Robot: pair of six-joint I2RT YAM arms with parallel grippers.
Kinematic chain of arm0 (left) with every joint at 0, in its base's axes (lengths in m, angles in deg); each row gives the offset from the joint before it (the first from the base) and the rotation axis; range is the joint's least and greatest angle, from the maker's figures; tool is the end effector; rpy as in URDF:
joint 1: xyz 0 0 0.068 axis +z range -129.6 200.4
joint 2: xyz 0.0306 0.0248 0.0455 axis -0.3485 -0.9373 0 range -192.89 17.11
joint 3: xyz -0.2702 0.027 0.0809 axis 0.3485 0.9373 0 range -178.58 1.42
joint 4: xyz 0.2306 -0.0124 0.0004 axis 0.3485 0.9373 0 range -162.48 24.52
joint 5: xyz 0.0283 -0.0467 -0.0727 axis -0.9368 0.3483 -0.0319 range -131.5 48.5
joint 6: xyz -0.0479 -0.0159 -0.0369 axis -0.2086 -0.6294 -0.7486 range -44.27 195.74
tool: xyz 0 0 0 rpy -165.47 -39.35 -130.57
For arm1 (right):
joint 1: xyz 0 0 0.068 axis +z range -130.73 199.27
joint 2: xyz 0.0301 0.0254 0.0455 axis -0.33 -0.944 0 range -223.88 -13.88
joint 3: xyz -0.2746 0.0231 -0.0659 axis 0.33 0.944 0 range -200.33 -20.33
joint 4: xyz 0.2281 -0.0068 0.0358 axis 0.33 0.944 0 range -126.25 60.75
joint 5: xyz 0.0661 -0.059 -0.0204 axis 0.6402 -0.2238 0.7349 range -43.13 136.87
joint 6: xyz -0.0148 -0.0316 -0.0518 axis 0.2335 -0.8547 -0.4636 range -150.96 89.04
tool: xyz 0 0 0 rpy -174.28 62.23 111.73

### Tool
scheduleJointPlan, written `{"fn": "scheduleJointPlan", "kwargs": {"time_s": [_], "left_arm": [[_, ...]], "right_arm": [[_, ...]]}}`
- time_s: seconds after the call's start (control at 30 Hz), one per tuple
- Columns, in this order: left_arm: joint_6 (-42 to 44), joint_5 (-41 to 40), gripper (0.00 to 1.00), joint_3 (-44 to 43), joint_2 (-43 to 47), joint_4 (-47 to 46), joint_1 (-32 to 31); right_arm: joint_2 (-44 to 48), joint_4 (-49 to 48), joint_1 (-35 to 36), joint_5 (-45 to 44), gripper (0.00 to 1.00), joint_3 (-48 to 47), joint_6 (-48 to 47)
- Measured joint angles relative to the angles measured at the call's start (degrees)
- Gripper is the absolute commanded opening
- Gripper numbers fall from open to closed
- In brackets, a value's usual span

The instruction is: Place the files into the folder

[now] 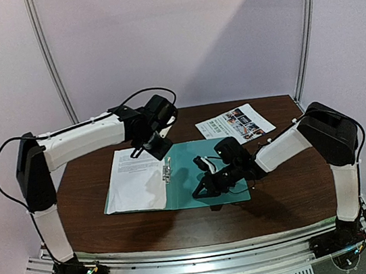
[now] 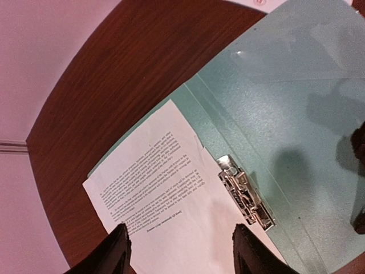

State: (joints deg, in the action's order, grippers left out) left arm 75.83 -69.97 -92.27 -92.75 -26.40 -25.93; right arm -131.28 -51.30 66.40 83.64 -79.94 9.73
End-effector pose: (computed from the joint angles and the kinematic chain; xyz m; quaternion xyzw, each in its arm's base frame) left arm 0.2841 -0.2649 0.2679 0.3166 0.8881 0.1283 0.3074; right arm 0.2463 0.3073 0.1339 -0.1751 0.8609 0.4719 0.0736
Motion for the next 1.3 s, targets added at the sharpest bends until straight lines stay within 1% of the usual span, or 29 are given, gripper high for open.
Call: {"fn": "scheduleJointPlan", "kwargs": {"time_s": [0.07,0.17,0.27,0.37,0.43,0.53,0.63,0.8,1.03,1.3], "left_arm": [[0.85,2.05,0.57,2.21,2.56,-1.57,0.20],[2.62,5.73,0.56,5.86,5.51,-5.11,0.68],[4.22,10.16,0.56,8.63,6.64,-8.04,1.66],[4.68,14.99,0.55,9.03,6.25,-9.49,3.58],[4.52,18.91,0.51,9.01,5.86,-10.69,5.40],[4.13,22.43,0.41,9.01,5.09,-11.61,8.17],[3.78,26.88,0.40,9.01,3.61,-12.41,10.47],[3.74,33.09,0.37,9.01,1.33,-12.98,12.15],[3.76,39.71,0.34,9.01,-0.48,-14.21,12.83],[4.28,41.86,0.26,8.98,-2.67,-14.73,13.20]], "right_arm": [[0.00,1.16,0.11,-0.20,0.00,-0.63,-0.26],[0.00,2.43,0.20,-0.37,0.00,-1.22,-0.55],[0.00,3.30,0.24,-0.46,0.00,-1.70,-0.70],[0.00,3.76,0.26,-0.48,0.00,-1.95,-0.72],[0.00,3.93,0.28,-0.48,0.00,-2.03,-0.72],[0.00,4.24,0.28,-0.48,0.00,-2.25,-0.76],[0.00,4.52,0.35,-0.46,0.00,-2.51,-0.79],[-0.17,5.20,0.50,-0.48,0.00,-3.28,-0.76],[-1.38,5.55,0.50,-0.42,0.00,-5.09,-0.76],[-2.71,5.60,0.50,-0.24,0.00,-6.95,-0.70]]}}
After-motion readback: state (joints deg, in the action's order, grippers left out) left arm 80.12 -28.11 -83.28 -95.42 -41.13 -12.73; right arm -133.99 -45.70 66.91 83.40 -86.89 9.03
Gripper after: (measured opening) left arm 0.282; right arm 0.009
